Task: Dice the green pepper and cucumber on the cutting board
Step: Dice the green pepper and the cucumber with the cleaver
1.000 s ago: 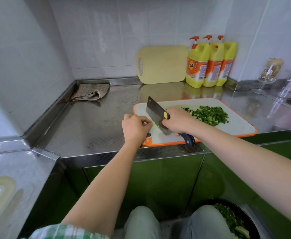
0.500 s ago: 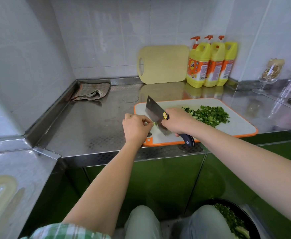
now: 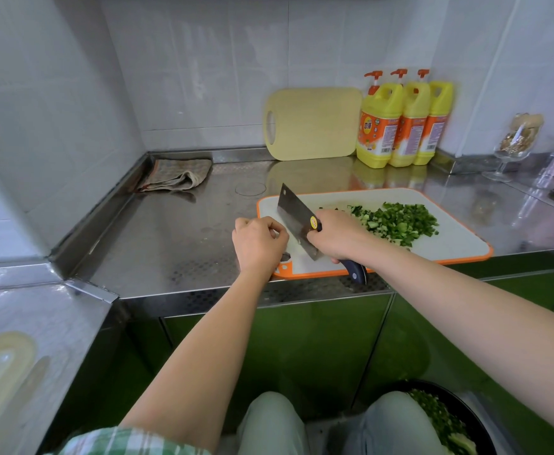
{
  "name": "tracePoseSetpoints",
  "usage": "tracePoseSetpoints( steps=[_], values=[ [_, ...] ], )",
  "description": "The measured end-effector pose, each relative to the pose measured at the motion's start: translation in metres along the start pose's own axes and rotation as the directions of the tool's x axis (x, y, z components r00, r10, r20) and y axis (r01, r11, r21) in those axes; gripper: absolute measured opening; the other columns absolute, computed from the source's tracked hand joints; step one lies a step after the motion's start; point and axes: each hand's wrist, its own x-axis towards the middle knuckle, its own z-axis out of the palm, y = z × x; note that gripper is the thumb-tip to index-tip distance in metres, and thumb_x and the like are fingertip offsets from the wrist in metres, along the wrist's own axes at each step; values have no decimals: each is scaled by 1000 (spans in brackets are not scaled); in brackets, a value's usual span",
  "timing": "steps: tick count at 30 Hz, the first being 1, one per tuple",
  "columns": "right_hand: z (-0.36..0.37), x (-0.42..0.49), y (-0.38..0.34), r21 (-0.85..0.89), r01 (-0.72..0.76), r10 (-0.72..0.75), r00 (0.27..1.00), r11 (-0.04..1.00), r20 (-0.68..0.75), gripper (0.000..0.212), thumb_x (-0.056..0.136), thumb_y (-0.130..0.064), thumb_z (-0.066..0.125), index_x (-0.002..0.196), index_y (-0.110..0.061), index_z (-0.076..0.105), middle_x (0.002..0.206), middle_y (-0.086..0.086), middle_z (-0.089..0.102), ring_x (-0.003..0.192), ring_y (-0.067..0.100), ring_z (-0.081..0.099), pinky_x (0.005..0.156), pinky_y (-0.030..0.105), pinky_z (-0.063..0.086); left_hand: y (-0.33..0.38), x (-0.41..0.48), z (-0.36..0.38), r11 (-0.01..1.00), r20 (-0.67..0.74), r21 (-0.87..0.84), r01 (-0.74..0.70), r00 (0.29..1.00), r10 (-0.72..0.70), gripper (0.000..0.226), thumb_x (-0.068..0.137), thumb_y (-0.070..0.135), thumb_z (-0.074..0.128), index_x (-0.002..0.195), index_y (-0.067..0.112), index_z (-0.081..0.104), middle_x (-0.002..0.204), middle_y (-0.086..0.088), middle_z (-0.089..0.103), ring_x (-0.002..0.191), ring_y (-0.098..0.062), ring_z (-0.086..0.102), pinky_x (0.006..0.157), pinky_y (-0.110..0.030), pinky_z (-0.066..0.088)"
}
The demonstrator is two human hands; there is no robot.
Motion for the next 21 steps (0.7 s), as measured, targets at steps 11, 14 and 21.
tracePoseSetpoints(
  steps=[11,14,21],
  values=[
    [-20,5,17,221,-42,61,995,974,-81,14,96,-14,42,83,-10,43,72,13,53,51,27,58,57,32,44,-3,5,5,969,52,225,-105,994,96,21,86,25,55,97,22,72,89,0,69,106,-27,42,85,-34,41],
    [-22,6,27,267,-78,102,992,961,-78,12,96,-14,43,86,-9,43,68,10,49,47,24,55,54,30,42,3,8,8,866,158,459,-196,978,138,29,92,28,47,111,17,66,114,-8,60,111,-30,39,83,-35,33],
    [-29,5,51,335,-89,120,990,938,-72,5,94,-10,44,90,-9,47,69,16,51,46,24,55,59,34,43,28,12,23,855,379,412,-316,913,155,42,98,23,36,135,30,54,131,-8,46,123,-31,34,99,-41,29]
  ],
)
